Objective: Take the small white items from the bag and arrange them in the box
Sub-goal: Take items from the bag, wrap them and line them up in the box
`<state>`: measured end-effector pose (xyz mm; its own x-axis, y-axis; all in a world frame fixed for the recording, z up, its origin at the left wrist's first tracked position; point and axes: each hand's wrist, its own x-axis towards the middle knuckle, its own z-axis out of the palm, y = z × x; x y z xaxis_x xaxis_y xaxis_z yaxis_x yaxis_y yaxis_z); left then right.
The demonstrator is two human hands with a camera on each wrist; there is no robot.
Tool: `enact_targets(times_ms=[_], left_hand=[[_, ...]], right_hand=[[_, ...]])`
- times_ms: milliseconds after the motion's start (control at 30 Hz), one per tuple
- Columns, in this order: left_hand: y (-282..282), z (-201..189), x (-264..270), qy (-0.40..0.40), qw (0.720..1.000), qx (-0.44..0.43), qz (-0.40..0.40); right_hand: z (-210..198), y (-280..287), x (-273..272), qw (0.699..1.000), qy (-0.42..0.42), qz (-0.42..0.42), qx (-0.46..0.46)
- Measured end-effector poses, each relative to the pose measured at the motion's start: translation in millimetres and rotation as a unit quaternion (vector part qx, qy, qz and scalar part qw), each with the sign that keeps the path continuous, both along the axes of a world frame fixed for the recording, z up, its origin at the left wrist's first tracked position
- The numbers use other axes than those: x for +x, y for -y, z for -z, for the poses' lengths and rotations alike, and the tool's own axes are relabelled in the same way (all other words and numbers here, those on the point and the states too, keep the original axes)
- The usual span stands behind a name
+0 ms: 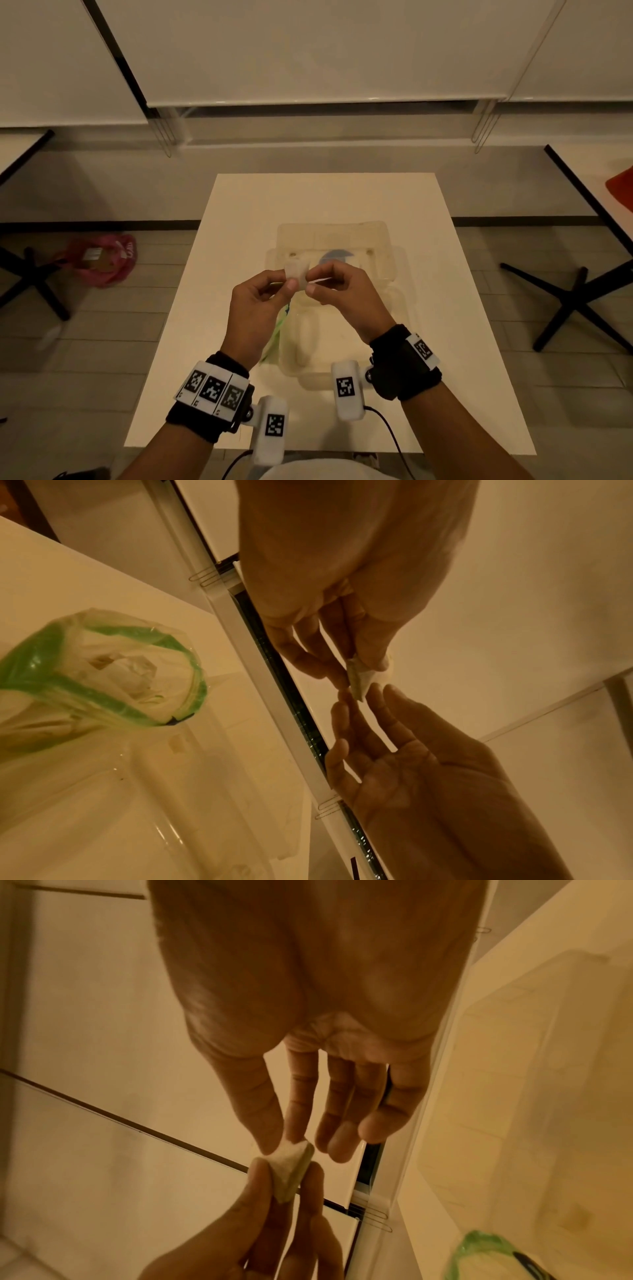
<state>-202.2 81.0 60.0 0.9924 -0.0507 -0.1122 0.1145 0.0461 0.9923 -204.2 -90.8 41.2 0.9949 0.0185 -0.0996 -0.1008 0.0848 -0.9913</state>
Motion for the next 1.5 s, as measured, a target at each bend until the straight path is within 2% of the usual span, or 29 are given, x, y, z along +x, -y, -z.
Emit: enact_targets(times_ms=[100,433,600,733,933,1100,1367,1500], left_hand=[[0.7,-0.9,0.5,0.002,1.0,-0.004,-0.002],[3.0,-3.4,0.0,0.006,1.0,0.008,-0.007],[4.9,-4.5,-3.6,0.01,0.999,0.005,0.038],[4.1,-5.8,-2.5,0.011,1.0,0.01,0.02],[0.4,-7.4,2.5,0.044,0.998,0.018,0.043],[2.0,-12.3,4.7,0.058,0.997,0.019,0.049],[3.1,-11.9,7.2,0.047,0.997,0.033,0.048],[3.3,-14.5,8.5,0.066,0.995,0.048,0.058]], right_hand=[[1.0,-0.9,0.6,1.0,-0.003,0.008,0.021],[1.4,-2.6,1.5,1.0,0.018,0.02,0.011],[-0.8,-4.3,0.2,0.999,0.026,0.027,0.035],[1.0,0.4,1.4,0.996,0.045,0.076,0.01],[0.3,2.4,-0.1,0.997,0.046,0.067,0.01],[1.3,2.0,2.8,0.995,0.042,0.093,0.002],[-0.8,5.7,4.7,0.996,0.048,0.074,-0.01],[-2.0,6.1,3.8,0.998,0.039,0.052,0.001]])
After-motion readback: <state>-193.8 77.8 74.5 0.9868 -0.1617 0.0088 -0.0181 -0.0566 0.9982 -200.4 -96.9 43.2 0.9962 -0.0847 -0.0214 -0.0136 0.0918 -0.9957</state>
